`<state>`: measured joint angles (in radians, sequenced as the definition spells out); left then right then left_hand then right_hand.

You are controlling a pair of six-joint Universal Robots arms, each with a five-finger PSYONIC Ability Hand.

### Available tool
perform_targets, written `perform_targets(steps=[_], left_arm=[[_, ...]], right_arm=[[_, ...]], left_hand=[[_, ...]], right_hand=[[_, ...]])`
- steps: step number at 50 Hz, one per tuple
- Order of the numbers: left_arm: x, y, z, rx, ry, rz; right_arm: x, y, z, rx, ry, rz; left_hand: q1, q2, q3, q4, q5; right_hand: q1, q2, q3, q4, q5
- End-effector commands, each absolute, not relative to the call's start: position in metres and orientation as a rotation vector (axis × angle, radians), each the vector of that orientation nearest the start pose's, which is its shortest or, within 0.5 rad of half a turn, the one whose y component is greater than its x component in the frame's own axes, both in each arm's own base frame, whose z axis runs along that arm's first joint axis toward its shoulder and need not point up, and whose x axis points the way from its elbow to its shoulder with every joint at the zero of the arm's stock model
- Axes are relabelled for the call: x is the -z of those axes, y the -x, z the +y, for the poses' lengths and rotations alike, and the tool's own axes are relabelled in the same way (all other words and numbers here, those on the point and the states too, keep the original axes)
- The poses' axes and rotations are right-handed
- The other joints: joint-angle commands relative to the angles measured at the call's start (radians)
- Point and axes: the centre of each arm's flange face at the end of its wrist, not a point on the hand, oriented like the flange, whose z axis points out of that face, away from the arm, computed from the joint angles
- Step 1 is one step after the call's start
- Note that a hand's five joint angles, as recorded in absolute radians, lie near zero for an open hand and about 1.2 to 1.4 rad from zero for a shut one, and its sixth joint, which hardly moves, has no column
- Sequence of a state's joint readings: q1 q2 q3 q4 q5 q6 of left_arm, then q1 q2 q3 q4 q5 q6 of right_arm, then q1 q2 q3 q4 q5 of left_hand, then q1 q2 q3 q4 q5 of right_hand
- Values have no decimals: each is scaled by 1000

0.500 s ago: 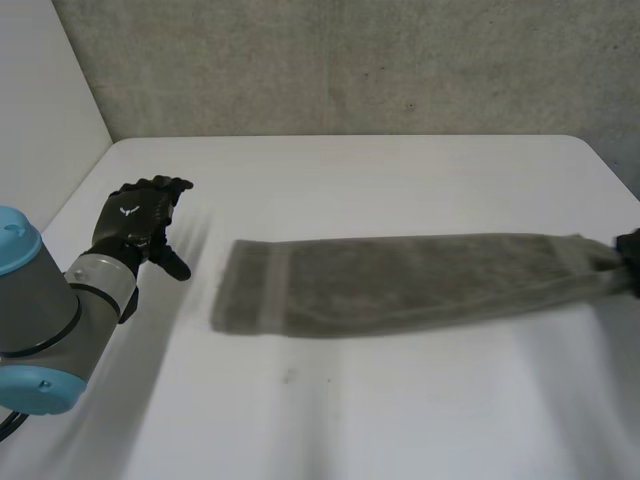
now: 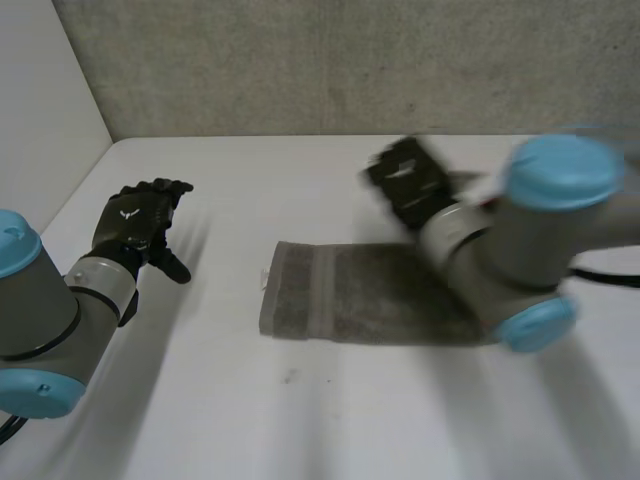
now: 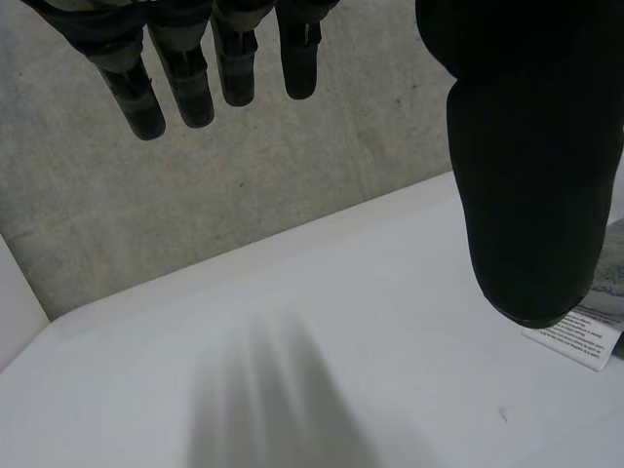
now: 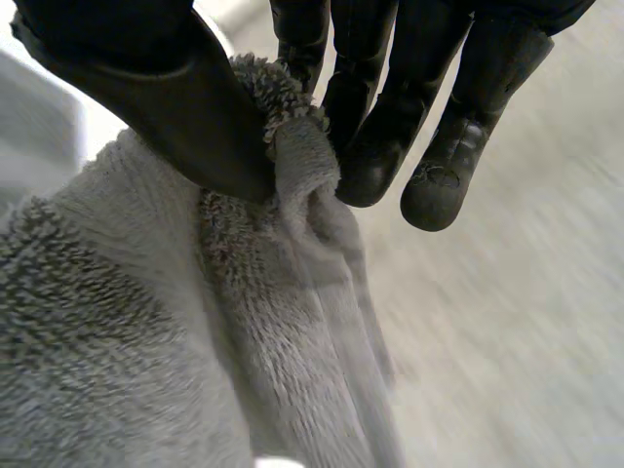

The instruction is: Fold the towel.

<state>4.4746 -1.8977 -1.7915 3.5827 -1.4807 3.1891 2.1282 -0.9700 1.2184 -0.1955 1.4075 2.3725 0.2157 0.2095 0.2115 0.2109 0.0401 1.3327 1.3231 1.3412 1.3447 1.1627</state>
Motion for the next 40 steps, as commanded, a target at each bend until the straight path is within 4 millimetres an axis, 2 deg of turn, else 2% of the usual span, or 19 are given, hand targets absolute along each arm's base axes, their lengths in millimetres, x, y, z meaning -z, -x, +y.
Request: perform_targets(steps=[1, 6, 11, 12, 13, 14, 17, 18, 20, 21, 23, 24, 27, 28, 29, 31, 34, 36, 40], left_arm=[[-175, 217, -298, 2221, -460, 2448], [-175, 219, -297, 2225, -472, 2448], [-175, 220, -296, 2228, -476, 2447], [-175, 220, -296, 2228, -476, 2447], [-175, 221, -296, 2228, -478, 2447], [-175, 222, -295, 2230, -482, 2450], [-176, 222, -295, 2237, -484, 2446], [-178, 224, -295, 2249, -491, 2440], [-181, 228, -293, 2263, -506, 2435], [-183, 233, -291, 2280, -526, 2430], [-186, 237, -290, 2298, -541, 2422], [-189, 242, -290, 2322, -555, 2409], [-194, 249, -288, 2356, -581, 2393], [-194, 249, -288, 2356, -581, 2393], [-197, 255, -286, 2377, -599, 2384], [-200, 261, -284, 2398, -622, 2374], [-203, 271, -281, 2428, -656, 2364], [-204, 275, -279, 2439, -663, 2361], [-200, 290, -274, 2440, -681, 2367]], right_arm=[[-151, -422, -215, 1953, 1723, 1505], [-128, -434, -195, 1857, 1779, 1493], [-129, -431, -191, 1813, 1791, 1510], [-134, -430, -192, 1820, 1782, 1516], [-134, -430, -192, 1820, 1782, 1516], [-143, -429, -192, 1832, 1772, 1518], [-170, -421, -190, 1860, 1733, 1520], [-170, -421, -190, 1860, 1732, 1520], [-191, -400, -196, 1852, 1639, 1593], [-191, -400, -196, 1852, 1638, 1593], [-204, -371, -211, 1839, 1475, 1719], [-204, -371, -211, 1839, 1474, 1720], [-208, -343, -221, 1802, 1324, 1845], [-204, -329, -227, 1772, 1259, 1914], [-204, -329, -227, 1772, 1258, 1915], [-186, -300, -235, 1701, 1164, 2064], [-177, -285, -239, 1669, 1131, 2125], [-161, -263, -245, 1618, 1084, 2215], [-149, -246, -252, 1616, 1035, 2263]], left_hand=[[10, 16, 14, 14, 11], [10, 16, 14, 14, 11], [10, 16, 14, 14, 11], [10, 16, 14, 14, 11], [10, 16, 14, 14, 11], [10, 16, 14, 14, 11], [10, 16, 14, 14, 11], [10, 16, 14, 14, 11], [10, 16, 14, 14, 11], [10, 16, 14, 14, 11], [10, 16, 14, 14, 11], [10, 16, 14, 14, 11], [15, 22, 20, 20, 16], [15, 22, 20, 20, 16], [18, 25, 23, 23, 19], [21, 28, 26, 26, 22], [30, 36, 34, 35, 31], [33, 39, 37, 38, 34], [36, 42, 40, 41, 37]], right_hand=[[64, 73, 55, 52, 59], [64, 73, 55, 52, 59], [64, 73, 55, 52, 59], [-386, -376, -394, -398, -390], [-390, -381, -399, -402, -395], [-1158, -1149, -1167, -1170, -1163], [-1158, -1149, -1167, -1170, -1163], [-1158, -1149, -1167, -1170, -1163], [-1158, -1149, -1167, -1170, -1163], [-1158, -1149, -1167, -1170, -1163], [-1158, -1149, -1167, -1170, -1163], [-1158, -1149, -1167, -1170, -1163], [-1158, -1149, -1167, -1170, -1163], [-1158, -1149, -1167, -1170, -1163], [-1158, -1149, -1167, -1170, -1163], [-1158, -1149, -1167, -1170, -1163], [-1158, -1149, -1167, -1170, -1163], [-1158, -1149, -1167, -1170, -1163], [-1158, -1149, -1167, -1170, -1163]])
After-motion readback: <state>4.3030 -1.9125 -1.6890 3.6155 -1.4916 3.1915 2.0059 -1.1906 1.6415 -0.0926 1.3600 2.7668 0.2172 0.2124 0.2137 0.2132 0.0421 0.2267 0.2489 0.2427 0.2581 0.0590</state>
